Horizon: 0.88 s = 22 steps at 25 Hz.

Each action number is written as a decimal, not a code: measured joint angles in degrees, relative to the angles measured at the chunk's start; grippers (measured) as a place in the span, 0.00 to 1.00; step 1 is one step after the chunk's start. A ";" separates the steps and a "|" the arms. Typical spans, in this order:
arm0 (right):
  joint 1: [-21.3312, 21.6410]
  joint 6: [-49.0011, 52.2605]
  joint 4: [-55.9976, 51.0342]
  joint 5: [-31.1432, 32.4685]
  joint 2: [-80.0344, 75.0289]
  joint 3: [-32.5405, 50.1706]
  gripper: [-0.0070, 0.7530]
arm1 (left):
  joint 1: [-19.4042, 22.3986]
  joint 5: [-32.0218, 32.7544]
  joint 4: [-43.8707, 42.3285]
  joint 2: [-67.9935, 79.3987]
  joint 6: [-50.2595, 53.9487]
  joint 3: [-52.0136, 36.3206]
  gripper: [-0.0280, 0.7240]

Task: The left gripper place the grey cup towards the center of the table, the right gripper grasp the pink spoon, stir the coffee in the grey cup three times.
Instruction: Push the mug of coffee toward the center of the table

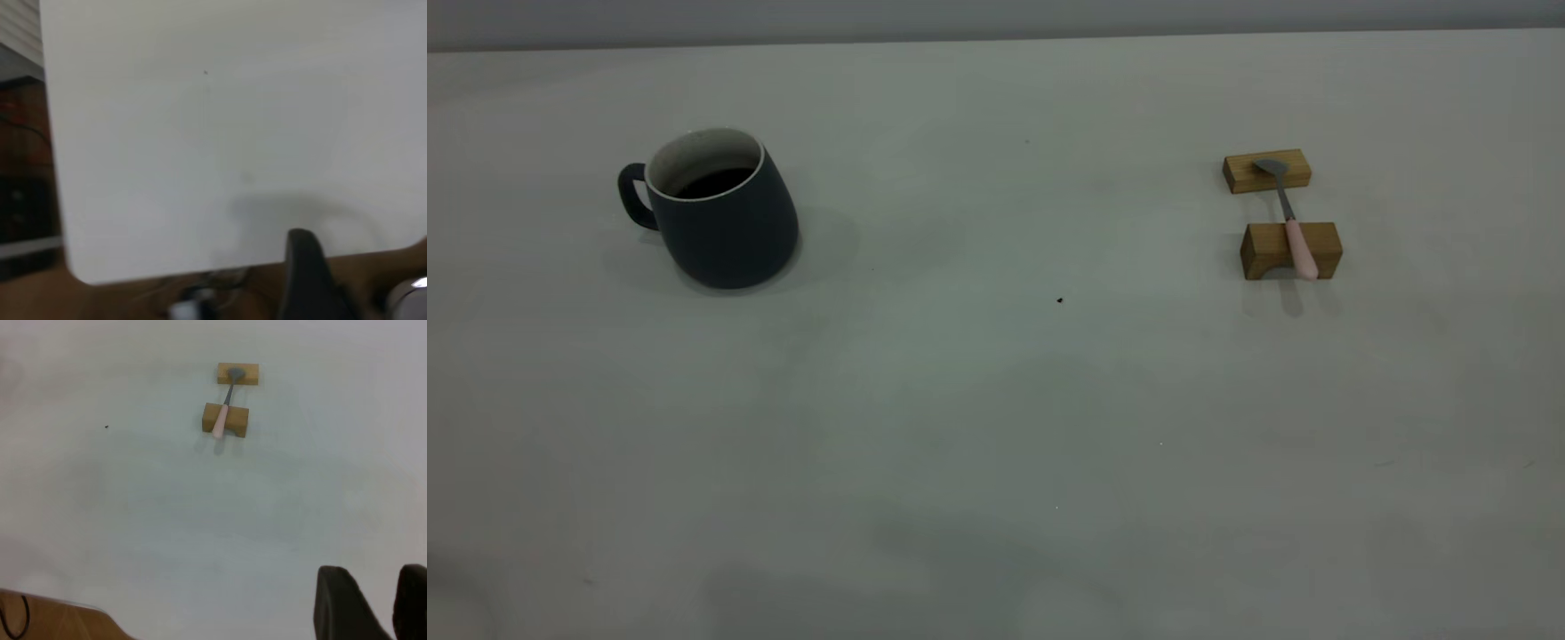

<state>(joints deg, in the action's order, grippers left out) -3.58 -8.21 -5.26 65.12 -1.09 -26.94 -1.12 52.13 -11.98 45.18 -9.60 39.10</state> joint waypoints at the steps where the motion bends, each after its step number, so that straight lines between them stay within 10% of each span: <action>1: 0.00 0.00 0.00 0.00 0.00 0.00 0.32 | 0.00 -0.74 -0.50 3.60 -2.13 1.96 0.81; 5: 0.00 0.00 0.00 0.00 0.00 0.00 0.32 | 0.00 -2.60 -0.89 19.48 -11.69 9.21 0.94; 22: 0.00 0.00 0.00 0.00 0.00 0.00 0.32 | 0.00 -6.34 3.61 64.31 -55.47 35.13 0.90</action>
<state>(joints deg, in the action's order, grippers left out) -3.58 -8.21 -5.26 65.12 -1.09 -26.94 -1.12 45.79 -8.37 109.49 -65.06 74.22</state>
